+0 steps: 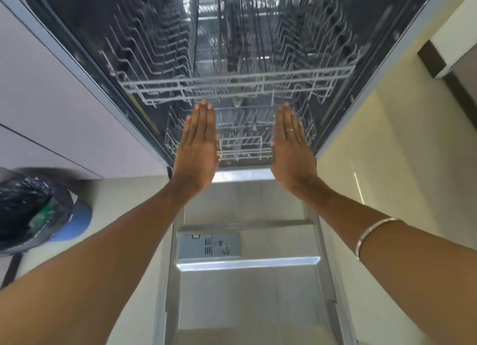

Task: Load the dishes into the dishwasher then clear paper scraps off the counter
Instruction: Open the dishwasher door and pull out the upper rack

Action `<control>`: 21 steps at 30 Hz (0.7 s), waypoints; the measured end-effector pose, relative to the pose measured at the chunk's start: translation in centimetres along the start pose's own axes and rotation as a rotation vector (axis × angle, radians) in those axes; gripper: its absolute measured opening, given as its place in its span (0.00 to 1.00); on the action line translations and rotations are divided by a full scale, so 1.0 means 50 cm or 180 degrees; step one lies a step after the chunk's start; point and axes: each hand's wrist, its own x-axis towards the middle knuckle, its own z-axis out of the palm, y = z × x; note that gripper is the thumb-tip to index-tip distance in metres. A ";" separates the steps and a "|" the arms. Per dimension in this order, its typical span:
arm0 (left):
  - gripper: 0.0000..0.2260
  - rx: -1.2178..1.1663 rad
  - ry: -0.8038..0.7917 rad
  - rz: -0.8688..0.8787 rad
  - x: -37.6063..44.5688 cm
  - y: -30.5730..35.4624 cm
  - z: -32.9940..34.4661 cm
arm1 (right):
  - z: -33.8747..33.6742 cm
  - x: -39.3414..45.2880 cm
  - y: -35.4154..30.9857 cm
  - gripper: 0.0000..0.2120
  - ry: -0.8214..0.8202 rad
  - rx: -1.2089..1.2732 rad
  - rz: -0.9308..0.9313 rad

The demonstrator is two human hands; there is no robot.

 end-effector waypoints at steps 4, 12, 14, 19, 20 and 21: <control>0.30 0.0182 0.0211 0.0181 0.037 -0.003 -0.050 | -0.067 0.065 -0.029 0.42 0.0339 -0.0025 -0.0201; 0.37 0.0076 0.0230 -0.0299 0.132 -0.004 -0.081 | -0.123 0.182 -0.045 0.37 0.0036 -0.0390 -0.0211; 0.31 -0.0002 0.0253 -0.0506 0.136 0.010 -0.075 | -0.125 0.191 -0.053 0.28 -0.0037 -0.0415 -0.0059; 0.14 0.0233 0.0304 -0.0553 0.150 0.018 -0.082 | -0.138 0.201 -0.062 0.16 -0.0107 -0.0544 0.0094; 0.13 0.0247 0.0306 -0.0540 0.154 0.017 -0.086 | -0.142 0.203 -0.060 0.16 -0.0127 -0.0547 0.0058; 0.12 0.0247 0.0289 -0.0543 0.156 0.016 -0.090 | -0.145 0.204 -0.058 0.16 -0.0155 -0.0518 0.0048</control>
